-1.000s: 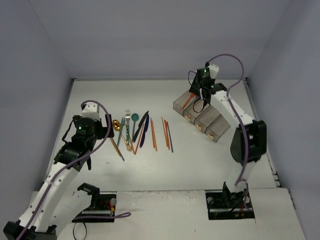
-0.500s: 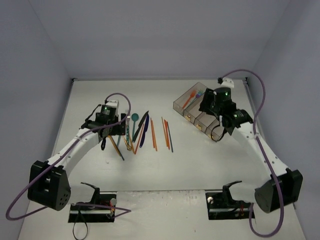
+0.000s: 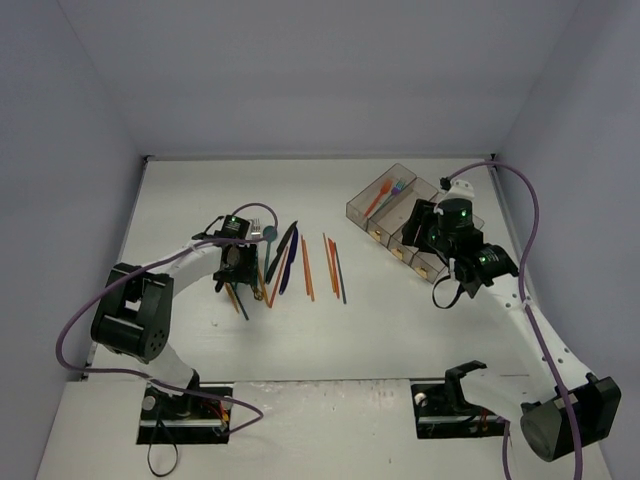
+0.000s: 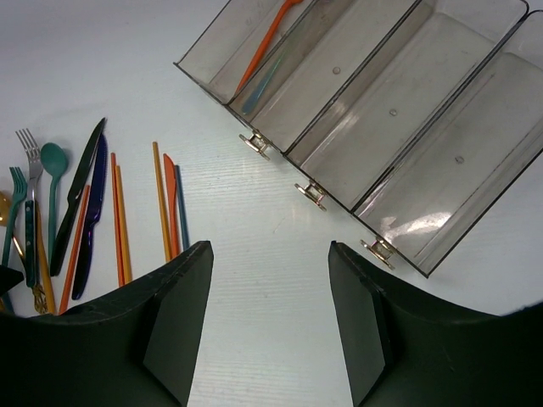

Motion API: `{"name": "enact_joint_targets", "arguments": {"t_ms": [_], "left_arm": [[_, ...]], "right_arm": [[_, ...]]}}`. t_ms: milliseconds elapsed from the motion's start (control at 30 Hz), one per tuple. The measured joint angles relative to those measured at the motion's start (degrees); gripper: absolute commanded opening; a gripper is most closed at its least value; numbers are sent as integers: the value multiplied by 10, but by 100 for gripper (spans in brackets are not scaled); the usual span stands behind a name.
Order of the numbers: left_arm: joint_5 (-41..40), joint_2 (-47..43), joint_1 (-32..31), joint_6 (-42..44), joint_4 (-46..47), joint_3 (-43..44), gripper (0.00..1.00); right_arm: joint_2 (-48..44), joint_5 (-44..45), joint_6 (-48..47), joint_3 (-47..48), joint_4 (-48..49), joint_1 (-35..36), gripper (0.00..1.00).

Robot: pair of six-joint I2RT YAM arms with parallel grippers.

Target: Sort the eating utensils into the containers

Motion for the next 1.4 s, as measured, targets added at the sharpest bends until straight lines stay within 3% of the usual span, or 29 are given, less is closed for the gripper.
{"name": "enact_joint_targets", "arguments": {"t_ms": [67, 200, 533, 800, 1100, 1233, 1400], "left_arm": [[0, 13, 0, 0, 1, 9, 41], [0, 27, 0, -1, 9, 24, 24], [-1, 36, 0, -1, 13, 33, 0], [2, 23, 0, -1, -6, 36, 0], [2, -76, -6, -6, -36, 41, 0], [0, -123, -44, -14, -43, 65, 0], [-2, -158, -138, -24, -35, 123, 0]], "right_arm": [[-7, -3, 0, -6, -1, 0, 55], [-22, -8, 0, -15, -3, 0, 55], [-37, -15, 1, -22, -6, 0, 55], [-37, -18, 1, -22, -6, 0, 56], [-24, -47, 4, -1, -10, 3, 56], [6, -60, 19, 37, -10, 31, 55], [60, -72, 45, 102, -4, 88, 55]]}}
